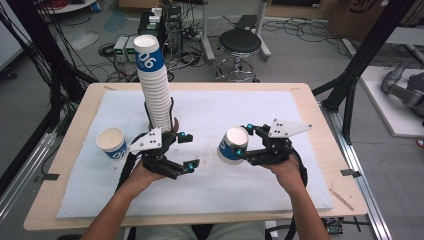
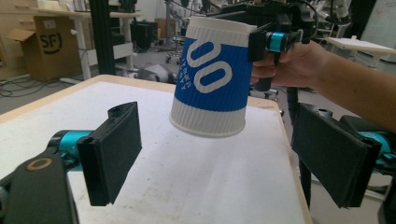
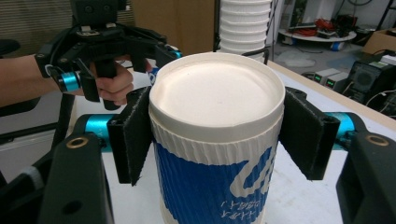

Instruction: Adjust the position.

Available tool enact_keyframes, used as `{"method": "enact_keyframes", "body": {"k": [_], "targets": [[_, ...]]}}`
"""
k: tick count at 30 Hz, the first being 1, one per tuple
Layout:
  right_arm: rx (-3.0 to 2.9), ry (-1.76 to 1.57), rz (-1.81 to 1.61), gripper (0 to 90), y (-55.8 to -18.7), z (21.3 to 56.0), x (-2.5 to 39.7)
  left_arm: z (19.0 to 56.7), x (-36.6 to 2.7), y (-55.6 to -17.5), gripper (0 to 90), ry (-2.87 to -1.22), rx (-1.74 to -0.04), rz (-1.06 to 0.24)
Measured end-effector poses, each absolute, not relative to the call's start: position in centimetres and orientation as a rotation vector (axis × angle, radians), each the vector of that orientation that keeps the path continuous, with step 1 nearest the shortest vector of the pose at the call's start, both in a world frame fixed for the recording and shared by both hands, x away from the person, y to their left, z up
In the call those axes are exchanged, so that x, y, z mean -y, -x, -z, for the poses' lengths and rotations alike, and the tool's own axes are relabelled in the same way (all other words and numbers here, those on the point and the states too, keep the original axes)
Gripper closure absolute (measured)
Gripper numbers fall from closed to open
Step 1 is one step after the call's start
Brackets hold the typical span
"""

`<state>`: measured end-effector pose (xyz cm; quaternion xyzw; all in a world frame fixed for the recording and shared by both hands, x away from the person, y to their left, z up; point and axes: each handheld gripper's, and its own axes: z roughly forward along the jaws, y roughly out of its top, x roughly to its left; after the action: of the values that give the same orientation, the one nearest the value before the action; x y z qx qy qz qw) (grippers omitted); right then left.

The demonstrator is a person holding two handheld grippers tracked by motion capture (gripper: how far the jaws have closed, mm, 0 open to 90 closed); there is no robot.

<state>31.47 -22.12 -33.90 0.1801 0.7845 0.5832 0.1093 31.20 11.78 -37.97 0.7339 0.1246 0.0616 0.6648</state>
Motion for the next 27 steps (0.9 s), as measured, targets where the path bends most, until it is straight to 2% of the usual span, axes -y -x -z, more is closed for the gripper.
{"method": "enact_keyframes", "body": {"k": [27], "targets": [[-2.375,-0.488,-1.752,31.8,-31.4,34.9,19.6,39.7,-7.4,-32.1,15.9,-1.719,-0.231,-0.132]]}}
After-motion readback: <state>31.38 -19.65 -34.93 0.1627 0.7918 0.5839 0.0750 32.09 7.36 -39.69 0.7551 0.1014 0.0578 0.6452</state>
